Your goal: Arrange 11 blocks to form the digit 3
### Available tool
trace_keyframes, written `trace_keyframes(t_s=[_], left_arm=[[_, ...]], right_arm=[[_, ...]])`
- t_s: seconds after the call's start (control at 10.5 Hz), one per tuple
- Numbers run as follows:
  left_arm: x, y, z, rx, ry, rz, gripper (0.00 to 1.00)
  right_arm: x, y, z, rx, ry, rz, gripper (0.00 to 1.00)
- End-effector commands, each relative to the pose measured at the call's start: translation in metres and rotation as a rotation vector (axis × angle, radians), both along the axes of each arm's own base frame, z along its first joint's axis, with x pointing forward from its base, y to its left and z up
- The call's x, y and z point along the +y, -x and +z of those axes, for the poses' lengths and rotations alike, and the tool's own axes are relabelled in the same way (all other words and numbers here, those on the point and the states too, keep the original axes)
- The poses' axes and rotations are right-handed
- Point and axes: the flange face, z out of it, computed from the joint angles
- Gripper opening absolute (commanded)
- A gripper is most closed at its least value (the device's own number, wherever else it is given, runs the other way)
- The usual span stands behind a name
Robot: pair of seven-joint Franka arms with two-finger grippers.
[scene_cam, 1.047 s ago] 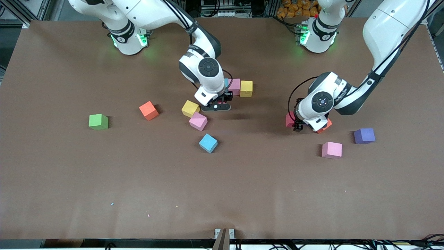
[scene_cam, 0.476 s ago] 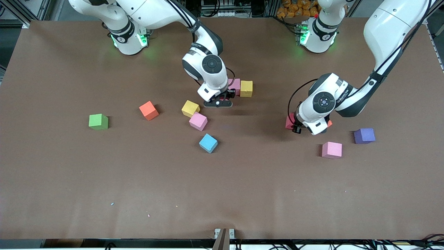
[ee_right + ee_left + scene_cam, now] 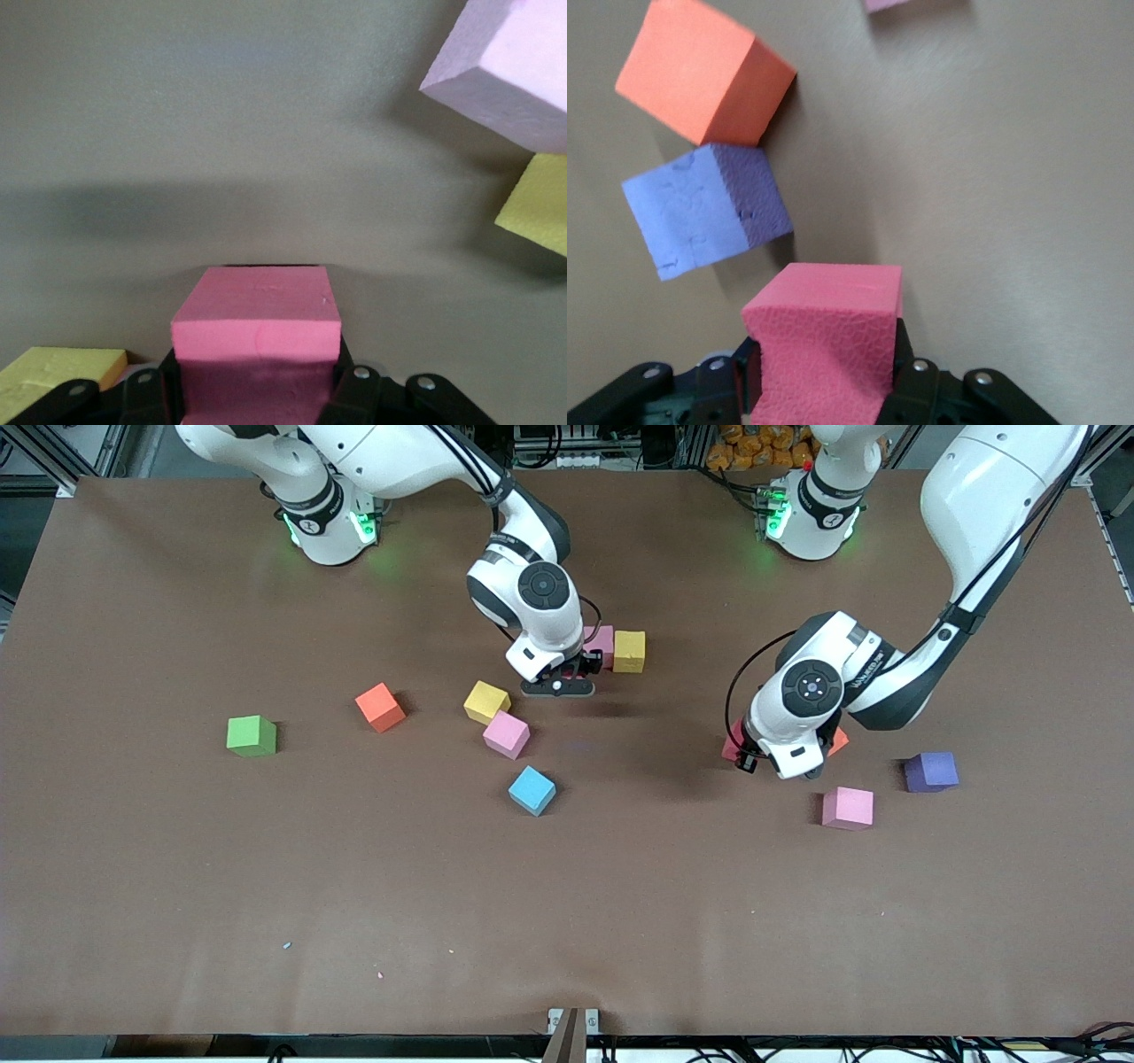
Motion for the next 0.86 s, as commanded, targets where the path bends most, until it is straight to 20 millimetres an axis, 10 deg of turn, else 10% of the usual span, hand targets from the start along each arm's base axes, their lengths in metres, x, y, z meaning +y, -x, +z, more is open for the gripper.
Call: trace_keyframes(t_s=[0.0,0.48,0.76], left_arm=[[-0.004,-0.022,0.003,0.003,0.016,-0.021,0.00],[-0.021,-0.031,0.017,-0.036,0.030,-0.082,0.00],[-0.025,-0.041,0.032,-0.064,0.045,-0.080,0.00]], right_arm=[[0.000,0.006,-0.002,-0.026,0.003,0.002,0.00],[0.002,0.008,-0.003,-0.025,0.004,0.005,0.00],[0.002,0.007,-0.003,-0.025,0.004,0.003,0.34]])
